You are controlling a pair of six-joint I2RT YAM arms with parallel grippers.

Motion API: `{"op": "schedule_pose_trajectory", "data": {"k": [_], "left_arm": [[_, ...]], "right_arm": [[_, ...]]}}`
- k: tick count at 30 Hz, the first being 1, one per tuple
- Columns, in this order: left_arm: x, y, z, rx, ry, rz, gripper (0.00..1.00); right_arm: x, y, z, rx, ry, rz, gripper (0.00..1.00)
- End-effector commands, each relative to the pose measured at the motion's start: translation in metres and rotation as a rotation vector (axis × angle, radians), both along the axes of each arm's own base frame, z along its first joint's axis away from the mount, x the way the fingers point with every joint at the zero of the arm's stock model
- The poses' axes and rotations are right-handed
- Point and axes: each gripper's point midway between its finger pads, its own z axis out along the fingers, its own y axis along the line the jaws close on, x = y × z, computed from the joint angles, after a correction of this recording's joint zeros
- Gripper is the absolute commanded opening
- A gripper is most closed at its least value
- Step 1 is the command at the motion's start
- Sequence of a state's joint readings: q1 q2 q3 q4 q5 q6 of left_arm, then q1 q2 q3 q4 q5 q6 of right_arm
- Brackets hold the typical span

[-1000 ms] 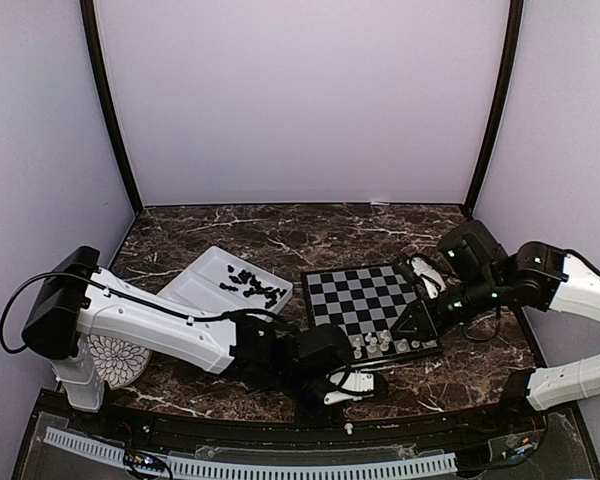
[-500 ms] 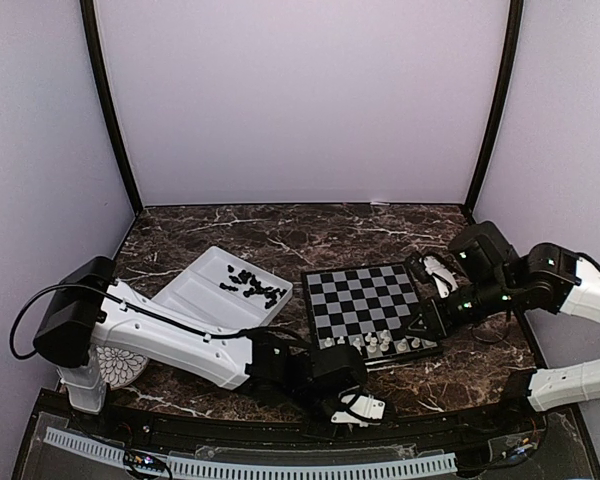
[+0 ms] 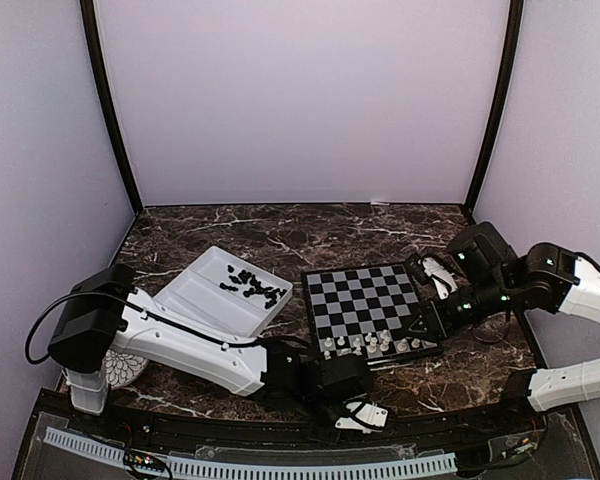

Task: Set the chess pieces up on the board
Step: Pick up the pawn from the corner of the board.

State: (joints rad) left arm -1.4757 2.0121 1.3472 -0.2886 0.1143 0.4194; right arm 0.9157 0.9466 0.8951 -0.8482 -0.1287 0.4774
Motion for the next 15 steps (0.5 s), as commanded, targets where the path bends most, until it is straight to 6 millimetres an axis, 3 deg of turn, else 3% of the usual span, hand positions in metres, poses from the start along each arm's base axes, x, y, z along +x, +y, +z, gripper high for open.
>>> {"op": "schedule_pose_trajectory", "data": {"k": [1,7,15], "left_arm": [[-0.001,-0.001,0.0,0.011,-0.034,-0.028,0.32],[0.004,0.001,-0.006,0.028,-0.06,-0.019,0.28],[0.016,-0.004,0.006,0.002,-0.058,0.047,0.09]], "right_arm": [[0.002,-0.001,0.001,-0.017,-0.02,0.007,0.29],[0.003,-0.001,0.001,-0.024,-0.024,0.011,0.29],[0.007,0.003,0.004,-0.03,-0.033,0.019,0.28]]}}
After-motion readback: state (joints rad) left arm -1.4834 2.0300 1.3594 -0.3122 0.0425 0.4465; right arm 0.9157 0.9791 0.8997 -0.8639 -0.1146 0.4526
